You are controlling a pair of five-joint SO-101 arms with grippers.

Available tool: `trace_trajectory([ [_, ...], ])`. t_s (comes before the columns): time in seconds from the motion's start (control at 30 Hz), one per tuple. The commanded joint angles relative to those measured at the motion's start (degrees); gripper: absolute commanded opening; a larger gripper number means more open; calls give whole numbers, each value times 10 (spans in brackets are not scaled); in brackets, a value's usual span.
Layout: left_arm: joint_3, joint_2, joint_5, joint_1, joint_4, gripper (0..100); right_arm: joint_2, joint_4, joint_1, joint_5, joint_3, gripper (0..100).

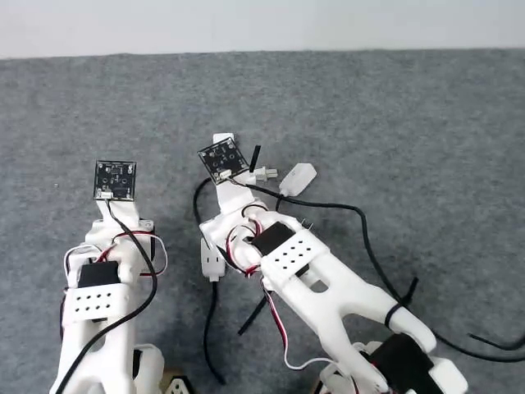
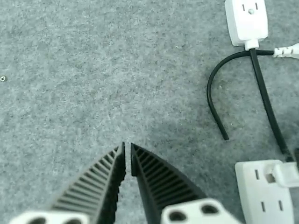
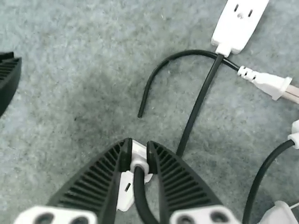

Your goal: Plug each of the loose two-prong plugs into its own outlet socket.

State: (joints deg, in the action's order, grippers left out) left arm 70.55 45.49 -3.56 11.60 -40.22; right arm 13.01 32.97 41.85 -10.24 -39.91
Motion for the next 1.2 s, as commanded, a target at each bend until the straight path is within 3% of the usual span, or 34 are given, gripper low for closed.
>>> trace_trajectory([
  [0.0,-19,9,-4,2,15,16,0,0,14,12,35,8],
  [0.7,-19,7,-16,-1,12,16,-58,-8,1,41,93,8],
  [0.97,-104,-142,-19,-15,-24,16,-60,120,-22,48,164,13],
  [1.03,-133,-191,-42,-6,-27,14,-64,143,-25,79,174,42],
  [1.17,-152,-199,-104,2,-63,13,-64,165,-26,102,176,197],
])
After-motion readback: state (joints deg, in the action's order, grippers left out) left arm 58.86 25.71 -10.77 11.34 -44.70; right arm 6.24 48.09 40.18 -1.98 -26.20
